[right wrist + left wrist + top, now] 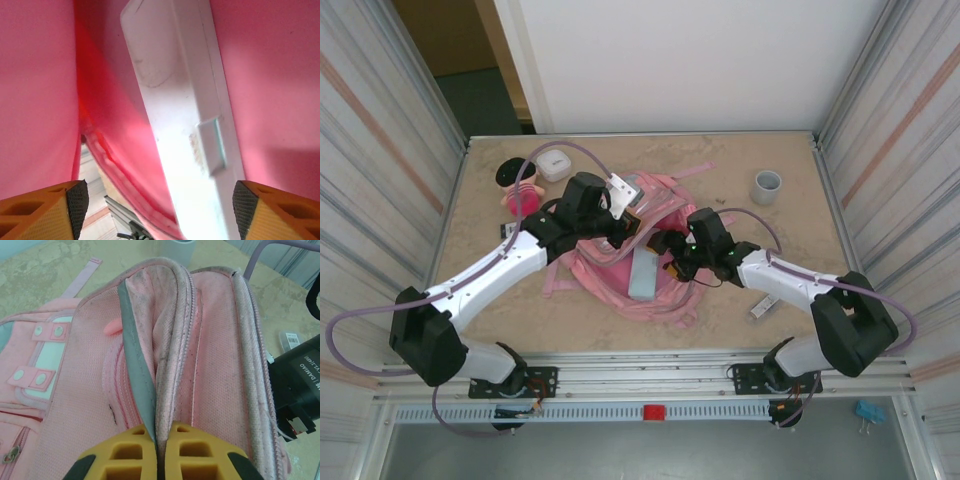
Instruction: Pack books, pencil case, and school supplies into a backpack
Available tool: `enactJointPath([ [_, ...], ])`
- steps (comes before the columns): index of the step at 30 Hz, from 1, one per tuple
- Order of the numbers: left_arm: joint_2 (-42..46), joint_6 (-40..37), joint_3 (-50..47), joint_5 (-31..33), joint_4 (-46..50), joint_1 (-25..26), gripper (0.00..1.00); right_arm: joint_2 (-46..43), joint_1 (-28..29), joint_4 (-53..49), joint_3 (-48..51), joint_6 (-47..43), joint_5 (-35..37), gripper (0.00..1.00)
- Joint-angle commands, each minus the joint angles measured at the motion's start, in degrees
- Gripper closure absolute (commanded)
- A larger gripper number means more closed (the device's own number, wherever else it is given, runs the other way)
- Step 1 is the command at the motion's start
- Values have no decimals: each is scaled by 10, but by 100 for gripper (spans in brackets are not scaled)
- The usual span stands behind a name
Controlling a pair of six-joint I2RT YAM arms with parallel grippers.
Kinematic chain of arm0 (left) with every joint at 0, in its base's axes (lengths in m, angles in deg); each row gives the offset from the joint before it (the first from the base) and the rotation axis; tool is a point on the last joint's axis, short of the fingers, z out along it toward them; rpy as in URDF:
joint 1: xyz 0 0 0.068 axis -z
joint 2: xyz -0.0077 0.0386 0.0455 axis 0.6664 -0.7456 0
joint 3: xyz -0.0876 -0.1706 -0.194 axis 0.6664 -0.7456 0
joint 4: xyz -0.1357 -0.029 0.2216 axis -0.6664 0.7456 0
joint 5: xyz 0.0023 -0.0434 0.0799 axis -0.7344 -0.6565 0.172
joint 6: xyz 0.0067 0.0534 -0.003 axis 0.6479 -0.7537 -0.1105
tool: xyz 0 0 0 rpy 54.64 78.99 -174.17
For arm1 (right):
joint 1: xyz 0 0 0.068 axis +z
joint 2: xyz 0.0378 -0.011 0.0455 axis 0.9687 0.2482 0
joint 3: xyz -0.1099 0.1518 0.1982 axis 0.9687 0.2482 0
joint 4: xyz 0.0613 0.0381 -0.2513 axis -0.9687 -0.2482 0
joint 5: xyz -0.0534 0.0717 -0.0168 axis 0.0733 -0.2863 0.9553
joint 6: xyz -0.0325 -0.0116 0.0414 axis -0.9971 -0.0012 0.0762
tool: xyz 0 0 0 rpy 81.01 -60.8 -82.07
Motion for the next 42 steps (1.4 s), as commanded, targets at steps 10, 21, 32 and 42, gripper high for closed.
enactJointPath([
  [10,30,8,9,-15,-87,-5,100,48,32,24,5,-25,41,45],
  [21,32,-1,21,-5,-75,-6,100,199,55,243,-77,-91,57,64],
  [32,35,10,16,18,-82,-18,100,284,46,343,-148,-95,14,58],
  [42,42,33,-6,29,-69,-33,95,94,25,230,3,-113,19,36],
])
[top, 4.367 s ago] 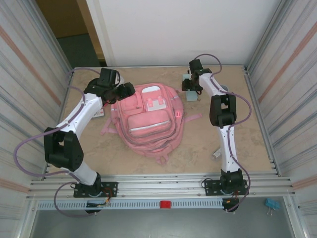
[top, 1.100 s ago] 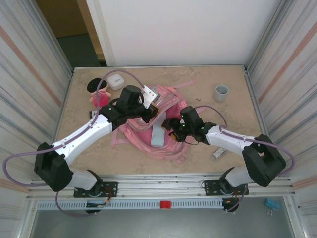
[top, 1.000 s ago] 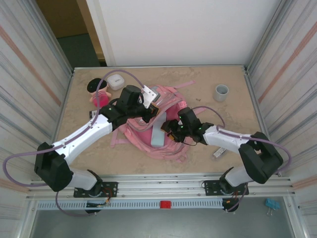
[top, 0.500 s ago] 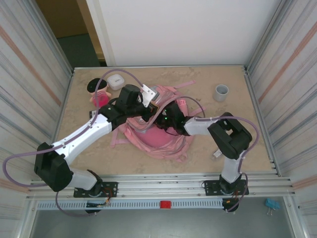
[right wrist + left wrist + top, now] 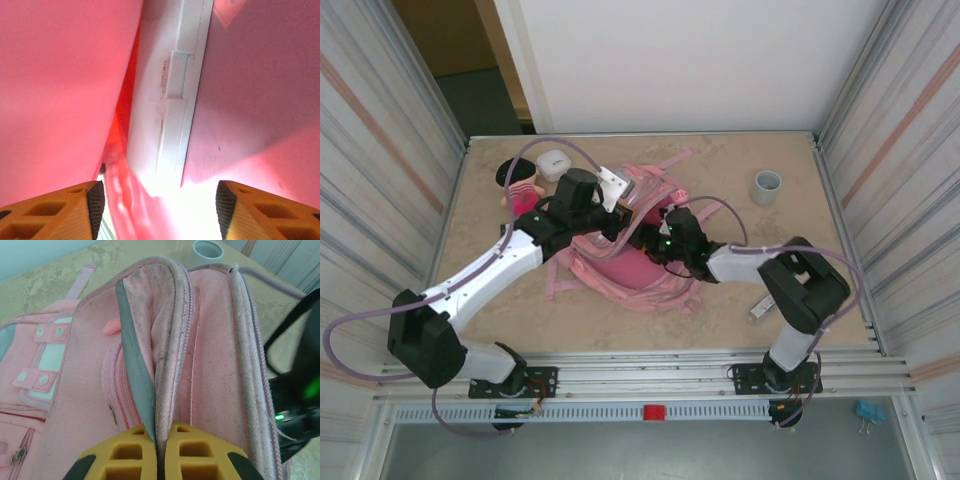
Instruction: Pack books, pencil case, and school supplies into a backpack
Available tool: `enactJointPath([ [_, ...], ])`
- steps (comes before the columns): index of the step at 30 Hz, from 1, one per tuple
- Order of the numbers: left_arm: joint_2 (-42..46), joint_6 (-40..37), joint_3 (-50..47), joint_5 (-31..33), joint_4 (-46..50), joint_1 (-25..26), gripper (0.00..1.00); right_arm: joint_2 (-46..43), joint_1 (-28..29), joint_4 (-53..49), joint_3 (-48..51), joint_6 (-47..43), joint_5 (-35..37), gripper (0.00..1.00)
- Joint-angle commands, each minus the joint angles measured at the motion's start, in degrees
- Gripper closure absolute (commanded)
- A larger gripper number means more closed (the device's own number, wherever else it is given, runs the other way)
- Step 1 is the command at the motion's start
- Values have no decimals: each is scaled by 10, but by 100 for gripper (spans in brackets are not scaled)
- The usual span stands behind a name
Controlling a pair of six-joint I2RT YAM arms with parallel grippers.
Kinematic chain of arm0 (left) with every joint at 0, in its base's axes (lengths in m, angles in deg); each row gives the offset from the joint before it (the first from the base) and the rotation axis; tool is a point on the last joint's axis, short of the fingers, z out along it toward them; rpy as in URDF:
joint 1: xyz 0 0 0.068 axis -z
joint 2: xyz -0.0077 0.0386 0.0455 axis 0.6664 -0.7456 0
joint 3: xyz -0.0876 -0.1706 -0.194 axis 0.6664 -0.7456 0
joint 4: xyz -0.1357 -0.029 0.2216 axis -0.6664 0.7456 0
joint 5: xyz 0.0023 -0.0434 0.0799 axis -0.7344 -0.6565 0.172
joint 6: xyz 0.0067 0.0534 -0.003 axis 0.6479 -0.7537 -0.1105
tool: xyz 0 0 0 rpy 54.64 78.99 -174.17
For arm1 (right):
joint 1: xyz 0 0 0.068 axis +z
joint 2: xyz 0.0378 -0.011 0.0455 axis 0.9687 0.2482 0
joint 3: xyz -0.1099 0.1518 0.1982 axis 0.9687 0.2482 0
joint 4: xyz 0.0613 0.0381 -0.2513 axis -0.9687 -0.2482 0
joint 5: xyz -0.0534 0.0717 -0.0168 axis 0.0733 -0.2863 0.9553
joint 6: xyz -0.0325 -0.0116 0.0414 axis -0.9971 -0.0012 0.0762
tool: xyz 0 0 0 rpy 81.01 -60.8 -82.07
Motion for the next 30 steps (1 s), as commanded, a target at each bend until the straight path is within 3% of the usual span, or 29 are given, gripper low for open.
enactJointPath([
  [1,35,18,1,5,-47,-9,86,-81,-7,-81,23,-33,-4,35],
  [6,64,62,-13,10,-16,-25,48,-185,-18,-308,6,-86,54,32],
  [10,97,135,-28,25,35,-70,33,-244,-46,-465,-17,-108,95,30],
  [19,120,340,-57,30,167,-247,18,-323,-72,-627,-72,-168,132,28],
  [24,93,492,-77,34,215,-342,16,-333,-72,-632,-97,-175,133,28],
  [30,54,598,-105,69,205,-411,12,-327,-70,-606,-109,-180,136,27],
])
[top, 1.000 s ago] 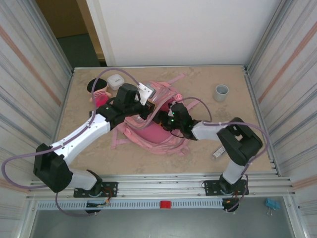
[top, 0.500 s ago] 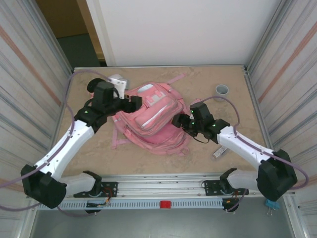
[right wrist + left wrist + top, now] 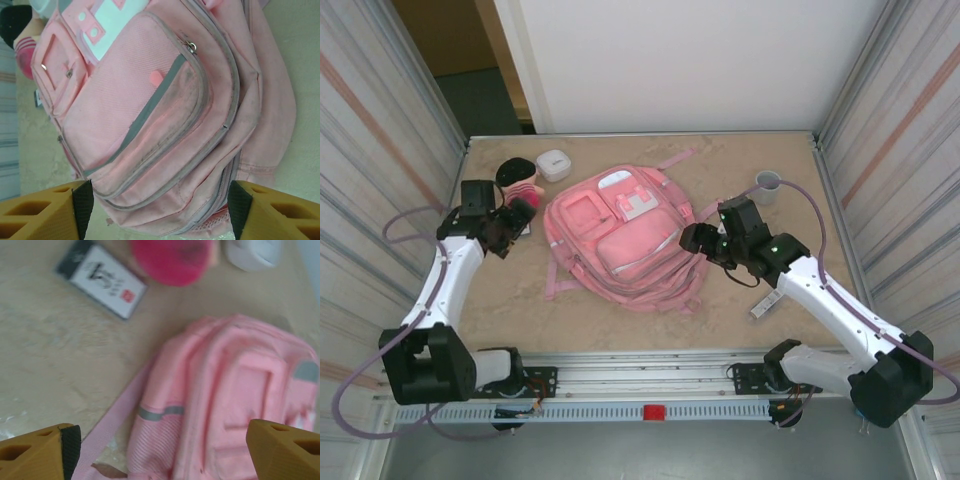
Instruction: Pack books, pencil case, and school supplies into a backpack
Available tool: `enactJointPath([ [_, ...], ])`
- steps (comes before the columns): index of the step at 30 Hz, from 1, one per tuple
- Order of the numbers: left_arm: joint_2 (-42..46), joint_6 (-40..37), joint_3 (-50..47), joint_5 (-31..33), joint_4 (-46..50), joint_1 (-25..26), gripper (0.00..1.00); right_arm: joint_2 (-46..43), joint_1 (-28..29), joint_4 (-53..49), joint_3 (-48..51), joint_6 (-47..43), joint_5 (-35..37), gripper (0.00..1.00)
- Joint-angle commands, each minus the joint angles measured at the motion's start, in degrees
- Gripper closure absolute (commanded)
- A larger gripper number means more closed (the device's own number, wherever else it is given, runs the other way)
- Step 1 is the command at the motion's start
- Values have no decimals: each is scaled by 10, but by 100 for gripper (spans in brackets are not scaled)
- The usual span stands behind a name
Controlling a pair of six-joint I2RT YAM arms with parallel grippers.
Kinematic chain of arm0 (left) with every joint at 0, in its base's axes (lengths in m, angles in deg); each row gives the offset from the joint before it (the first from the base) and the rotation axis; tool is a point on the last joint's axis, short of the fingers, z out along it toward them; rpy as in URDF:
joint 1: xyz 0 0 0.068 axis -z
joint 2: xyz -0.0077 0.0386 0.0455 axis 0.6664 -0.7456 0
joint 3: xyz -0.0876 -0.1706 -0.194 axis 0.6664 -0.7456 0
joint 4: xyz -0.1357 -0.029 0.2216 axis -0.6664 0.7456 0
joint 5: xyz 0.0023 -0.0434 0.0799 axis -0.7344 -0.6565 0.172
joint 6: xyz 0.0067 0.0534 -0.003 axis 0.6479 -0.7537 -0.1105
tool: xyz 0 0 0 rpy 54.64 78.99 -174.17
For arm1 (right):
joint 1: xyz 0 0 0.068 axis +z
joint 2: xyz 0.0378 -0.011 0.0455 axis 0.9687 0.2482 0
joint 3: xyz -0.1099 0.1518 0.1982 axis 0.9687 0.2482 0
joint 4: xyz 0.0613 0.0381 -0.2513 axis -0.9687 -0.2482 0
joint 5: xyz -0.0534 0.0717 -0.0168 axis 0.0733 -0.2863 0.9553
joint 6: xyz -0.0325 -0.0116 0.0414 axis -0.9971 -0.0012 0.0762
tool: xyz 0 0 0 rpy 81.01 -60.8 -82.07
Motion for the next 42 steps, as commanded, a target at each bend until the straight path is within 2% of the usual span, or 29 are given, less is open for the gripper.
enactJointPath([
  [1,-23,115,-13,34,18,-26,12,2,0,1,-19,-16,13,28],
  [7,-101,205,-10,35,12,-79,12,38,0,32,-24,-19,3,27],
  [14,-206,246,56,38,11,-97,11,86,-2,42,-42,-27,-5,27],
  [22,-306,270,152,40,28,-106,11,134,-14,41,-66,-41,-18,27],
  [26,-360,277,210,35,73,-106,12,154,-24,42,-77,-47,-30,27],
  [32,-394,301,235,37,74,-106,13,171,-34,40,-87,-53,-44,27],
  [42,-459,293,285,18,93,-105,15,188,-45,40,-89,-58,-57,27],
])
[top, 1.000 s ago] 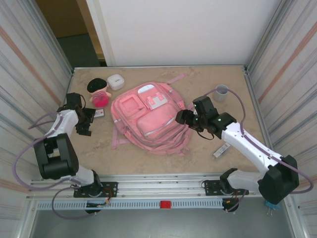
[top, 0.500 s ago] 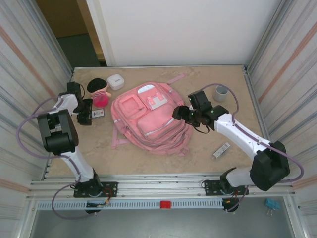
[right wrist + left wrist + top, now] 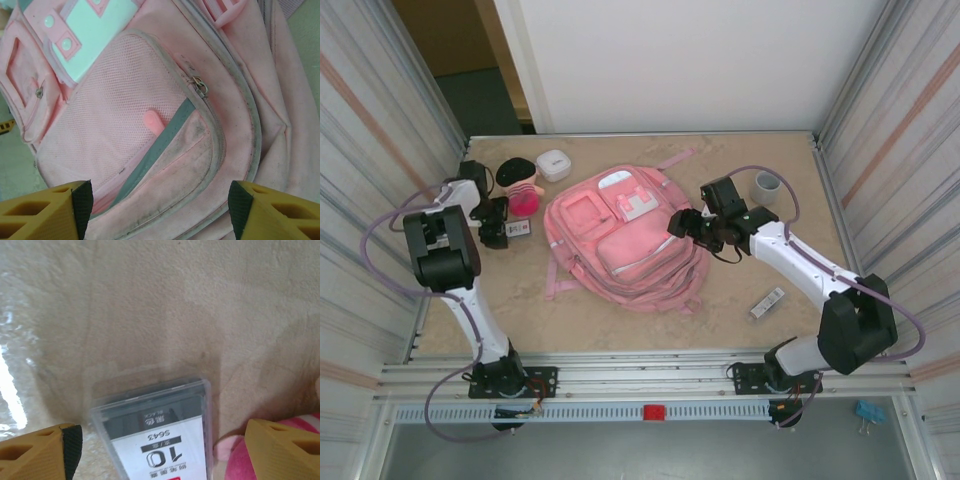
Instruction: Pack books, pencil case, and school supplies into a backpack
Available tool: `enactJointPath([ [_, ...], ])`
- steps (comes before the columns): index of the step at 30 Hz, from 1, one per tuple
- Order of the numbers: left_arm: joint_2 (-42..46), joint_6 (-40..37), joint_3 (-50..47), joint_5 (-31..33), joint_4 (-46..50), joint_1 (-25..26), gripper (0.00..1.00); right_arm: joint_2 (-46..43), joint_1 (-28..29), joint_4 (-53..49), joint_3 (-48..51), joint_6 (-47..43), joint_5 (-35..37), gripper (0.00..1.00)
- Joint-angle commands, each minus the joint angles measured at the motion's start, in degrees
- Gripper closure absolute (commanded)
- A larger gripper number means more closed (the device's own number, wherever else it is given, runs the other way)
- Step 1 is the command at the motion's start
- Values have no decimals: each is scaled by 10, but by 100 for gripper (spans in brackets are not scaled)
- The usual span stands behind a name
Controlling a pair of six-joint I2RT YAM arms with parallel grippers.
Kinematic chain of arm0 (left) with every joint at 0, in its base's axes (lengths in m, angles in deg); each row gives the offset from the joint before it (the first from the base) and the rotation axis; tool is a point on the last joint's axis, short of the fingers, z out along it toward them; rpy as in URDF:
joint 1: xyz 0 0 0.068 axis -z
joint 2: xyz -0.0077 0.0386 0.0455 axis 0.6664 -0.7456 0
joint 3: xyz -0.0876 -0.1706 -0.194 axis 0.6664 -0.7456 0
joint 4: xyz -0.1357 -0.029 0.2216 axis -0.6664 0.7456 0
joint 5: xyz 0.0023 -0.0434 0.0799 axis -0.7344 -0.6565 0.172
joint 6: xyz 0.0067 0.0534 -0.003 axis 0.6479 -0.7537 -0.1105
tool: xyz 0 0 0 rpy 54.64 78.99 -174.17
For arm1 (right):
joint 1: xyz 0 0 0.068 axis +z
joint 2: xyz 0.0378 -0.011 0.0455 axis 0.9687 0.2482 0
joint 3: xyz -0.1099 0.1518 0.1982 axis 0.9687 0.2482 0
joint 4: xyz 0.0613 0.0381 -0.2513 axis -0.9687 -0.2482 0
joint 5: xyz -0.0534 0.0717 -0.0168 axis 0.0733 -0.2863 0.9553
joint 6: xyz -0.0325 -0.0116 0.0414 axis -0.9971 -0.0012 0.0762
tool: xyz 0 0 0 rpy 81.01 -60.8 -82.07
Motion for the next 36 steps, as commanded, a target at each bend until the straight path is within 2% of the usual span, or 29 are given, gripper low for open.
enactJointPath([
  [1,-24,8,16,-5,33,-3,16,8,-6,-3,-17,-14,-8,27],
  [11,-10,26,-11,-12,32,0,38,8,-10,-6,-17,-11,-7,27],
  [15,24,29,-36,-26,28,0,42,5,-10,-6,-17,-9,-9,27],
  [20,85,28,-76,-51,21,7,43,-12,-6,3,-12,-2,-12,27],
  [26,218,50,-169,-66,-1,15,44,-44,13,55,11,18,-28,27],
  [29,273,52,-218,-60,-19,10,41,-48,31,72,16,24,-31,27],
  [32,275,43,-238,-83,-32,-2,35,-45,49,68,9,24,-27,27],
  [36,244,34,-215,-97,-32,1,27,-47,63,64,-1,20,-11,27],
])
